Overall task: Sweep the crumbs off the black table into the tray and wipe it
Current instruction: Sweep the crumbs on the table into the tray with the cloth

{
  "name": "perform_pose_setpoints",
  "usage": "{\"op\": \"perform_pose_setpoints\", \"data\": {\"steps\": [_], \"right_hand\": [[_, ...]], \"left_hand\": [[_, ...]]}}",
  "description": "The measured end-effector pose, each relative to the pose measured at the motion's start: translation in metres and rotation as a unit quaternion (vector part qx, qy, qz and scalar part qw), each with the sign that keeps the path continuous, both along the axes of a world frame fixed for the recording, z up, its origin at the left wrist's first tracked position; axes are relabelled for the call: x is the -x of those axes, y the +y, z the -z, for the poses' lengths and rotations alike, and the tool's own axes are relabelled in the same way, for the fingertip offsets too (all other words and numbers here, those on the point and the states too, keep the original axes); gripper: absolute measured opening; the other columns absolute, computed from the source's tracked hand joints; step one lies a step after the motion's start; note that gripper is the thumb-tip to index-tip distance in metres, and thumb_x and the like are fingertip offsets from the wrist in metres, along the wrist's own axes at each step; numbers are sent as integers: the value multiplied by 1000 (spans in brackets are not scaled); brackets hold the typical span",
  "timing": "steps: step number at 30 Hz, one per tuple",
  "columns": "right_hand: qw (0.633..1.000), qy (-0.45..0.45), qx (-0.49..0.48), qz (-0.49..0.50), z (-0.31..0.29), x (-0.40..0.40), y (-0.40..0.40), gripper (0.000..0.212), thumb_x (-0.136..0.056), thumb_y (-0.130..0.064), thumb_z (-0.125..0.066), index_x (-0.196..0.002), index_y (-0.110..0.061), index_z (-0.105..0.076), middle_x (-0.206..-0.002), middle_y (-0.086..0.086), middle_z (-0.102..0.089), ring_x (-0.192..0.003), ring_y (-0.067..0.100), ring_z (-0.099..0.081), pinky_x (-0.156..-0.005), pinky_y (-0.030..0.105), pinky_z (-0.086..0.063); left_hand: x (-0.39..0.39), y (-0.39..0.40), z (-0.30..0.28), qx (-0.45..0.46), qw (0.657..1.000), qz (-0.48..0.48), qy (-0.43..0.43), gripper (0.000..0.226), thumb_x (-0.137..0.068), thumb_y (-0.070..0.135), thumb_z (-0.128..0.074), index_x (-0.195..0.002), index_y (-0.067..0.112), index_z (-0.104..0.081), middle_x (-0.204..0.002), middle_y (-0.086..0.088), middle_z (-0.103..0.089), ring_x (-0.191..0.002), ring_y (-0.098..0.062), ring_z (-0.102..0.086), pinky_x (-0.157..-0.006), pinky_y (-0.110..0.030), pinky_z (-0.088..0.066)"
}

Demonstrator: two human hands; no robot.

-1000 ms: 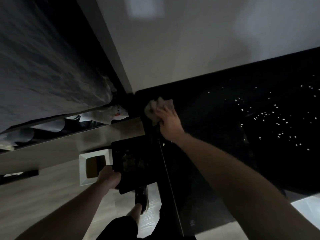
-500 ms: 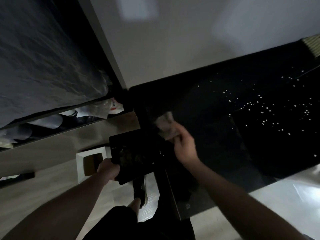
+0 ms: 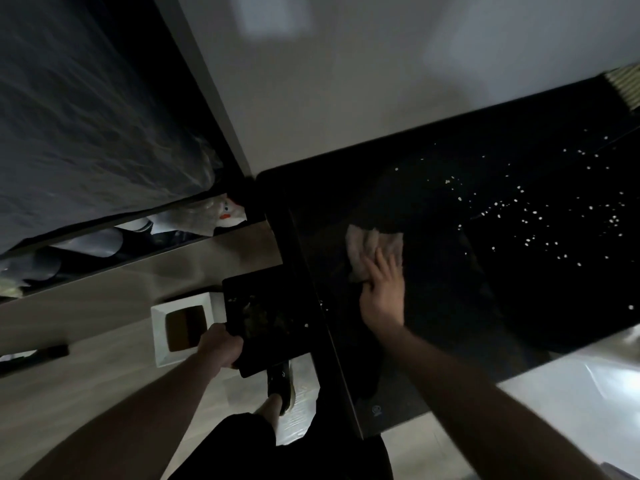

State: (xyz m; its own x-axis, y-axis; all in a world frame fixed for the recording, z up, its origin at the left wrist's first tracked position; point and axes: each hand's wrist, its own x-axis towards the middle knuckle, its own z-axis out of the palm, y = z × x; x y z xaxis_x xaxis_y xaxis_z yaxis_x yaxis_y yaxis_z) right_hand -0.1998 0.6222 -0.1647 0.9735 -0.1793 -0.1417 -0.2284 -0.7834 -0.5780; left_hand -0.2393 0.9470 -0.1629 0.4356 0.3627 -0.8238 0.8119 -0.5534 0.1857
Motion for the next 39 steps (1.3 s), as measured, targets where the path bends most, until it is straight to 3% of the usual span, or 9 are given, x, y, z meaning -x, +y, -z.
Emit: {"op": "perform_pose_setpoints", "data": {"steps": [3, 7, 11, 16, 23, 26, 28, 31, 39], "right_hand": [[993, -4, -114, -5, -12, 56, 67, 61, -76, -4, -44, -132, -18, -66, -152, 4, -56, -150, 25, -40, -124, 46, -32], [979, 47, -195, -43, -28, 103, 124, 63, -82, -15, -36, -137, -24, -65, -146, -8, -59, -141, 0, -41, -120, 32, -38], [950, 127, -285, -7, -46, 121, 130, 58, -93, -8, -39, -140, -35, -61, -132, -11, -70, -125, 2, -63, -109, 35, -51], [932, 48, -333, 137, -79, 123, 85, 50, -99, 5, -43, -132, -25, -67, -124, -24, -70, -122, 0, -64, -109, 33, -52], [975, -72, -162, 135, -100, 93, -49, 47, -103, -1, -49, -142, -26, -59, -154, -15, -48, -142, -6, -43, -119, 18, -33], [996, 6, -58, 66, -75, 93, -79, 47, -103, -3, -49, -144, -24, -57, -160, -2, -42, -151, 21, -37, -124, 42, -32], [994, 108, 22, 8, -53, 106, -76, 52, -102, -11, -47, -153, -22, -49, -169, 11, -27, -159, 29, -17, -129, 53, -15], [986, 159, 42, 10, -35, 123, -55, 60, -99, -36, -45, -159, -28, -37, -174, 7, -11, -161, 22, 1, -130, 50, 2], [976, 183, 66, 98, -17, 96, -64, 84, -101, -55, -49, -166, -25, -5, -174, 2, 13, -159, 24, 18, -127, 62, -3]], "left_hand": [[4, 2, 2, 1, 1000, 25, -1, 15, -90, 7, -54, -95, 6, -68, -88, -18, -74, -81, -35, -74, -76, -48, -65], [9, 6, 4, 12, 1000, 29, -1, 17, -90, 10, -57, -97, 8, -72, -85, -16, -75, -74, -35, -76, -71, -50, -66], [17, 9, -1, 7, 999, 36, 6, 10, -91, 14, -57, -93, 11, -67, -87, -18, -74, -75, -37, -75, -72, -50, -66], [27, 20, -8, 8, 998, 56, 12, 17, -92, 9, -52, -83, 6, -66, -86, -19, -74, -77, -36, -75, -73, -48, -66], [38, 20, -18, 30, 997, 56, 38, 22, -92, 3, -48, -93, -1, -70, -92, -26, -74, -74, -36, -74, -60, -34, -59], [42, 20, -16, 34, 997, 56, 39, 20, -93, 5, -50, -94, -1, -70, -93, -26, -73, -81, -38, -74, -62, -35, -58], [47, 19, -15, 24, 997, 65, 34, 19, -93, 7, -52, -90, 1, -69, -88, -22, -72, -80, -37, -73, -65, -37, -60], [56, 17, -14, 13, 998, 66, 20, 19, -93, 10, -53, -82, 5, -67, -85, -19, -72, -80, -36, -74, -76, -47, -64], [72, 33, 19, 34, 997, 54, 36, 24, -81, 19, -58, -88, 3, -73, -84, -21, -76, -75, -38, -76, -71, -58, -64]]}}
